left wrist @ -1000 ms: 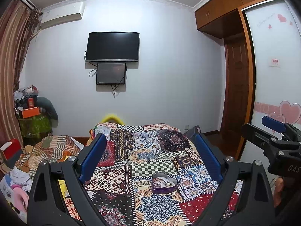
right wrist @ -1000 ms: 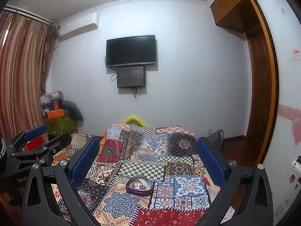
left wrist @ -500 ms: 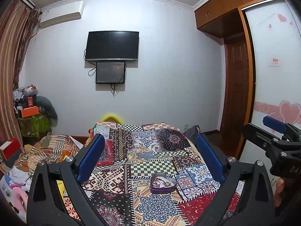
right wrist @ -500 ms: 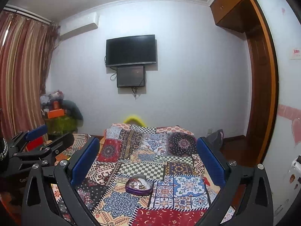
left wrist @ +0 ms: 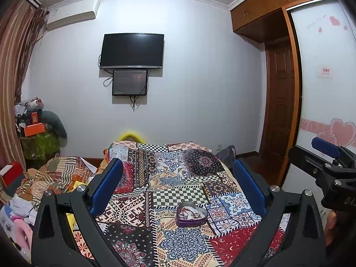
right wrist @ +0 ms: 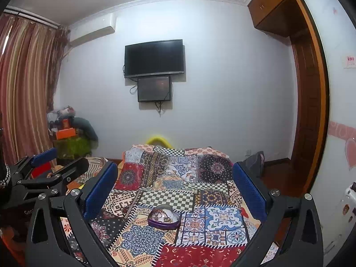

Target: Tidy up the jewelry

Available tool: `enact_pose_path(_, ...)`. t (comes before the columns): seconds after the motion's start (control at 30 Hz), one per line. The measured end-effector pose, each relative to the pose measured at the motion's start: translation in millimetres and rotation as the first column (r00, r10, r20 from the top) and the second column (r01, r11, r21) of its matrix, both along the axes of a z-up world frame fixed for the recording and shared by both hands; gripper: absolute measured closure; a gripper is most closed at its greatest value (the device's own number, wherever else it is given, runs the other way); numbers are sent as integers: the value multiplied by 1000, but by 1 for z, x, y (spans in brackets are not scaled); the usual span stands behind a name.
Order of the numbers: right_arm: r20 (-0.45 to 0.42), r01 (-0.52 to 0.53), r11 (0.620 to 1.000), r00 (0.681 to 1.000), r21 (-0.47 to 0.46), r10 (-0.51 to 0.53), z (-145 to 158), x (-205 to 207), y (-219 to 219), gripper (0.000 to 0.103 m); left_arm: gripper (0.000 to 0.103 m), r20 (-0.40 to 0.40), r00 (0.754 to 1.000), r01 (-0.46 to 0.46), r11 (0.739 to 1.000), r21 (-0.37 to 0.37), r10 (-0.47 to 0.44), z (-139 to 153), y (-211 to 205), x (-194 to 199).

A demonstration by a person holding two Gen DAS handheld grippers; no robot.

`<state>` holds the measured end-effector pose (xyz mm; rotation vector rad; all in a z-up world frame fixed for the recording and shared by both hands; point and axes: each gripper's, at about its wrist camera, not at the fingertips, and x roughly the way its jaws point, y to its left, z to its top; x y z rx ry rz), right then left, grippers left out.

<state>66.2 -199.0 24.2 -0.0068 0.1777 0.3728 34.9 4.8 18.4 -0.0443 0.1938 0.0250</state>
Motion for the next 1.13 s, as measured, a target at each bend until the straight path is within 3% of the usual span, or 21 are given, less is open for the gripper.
enact_pose_path(1.13,-8,10,1000,1000,8,-10,-1,4,-2,1,3,-21,999,47,999,-26,-47,-6,2,6)
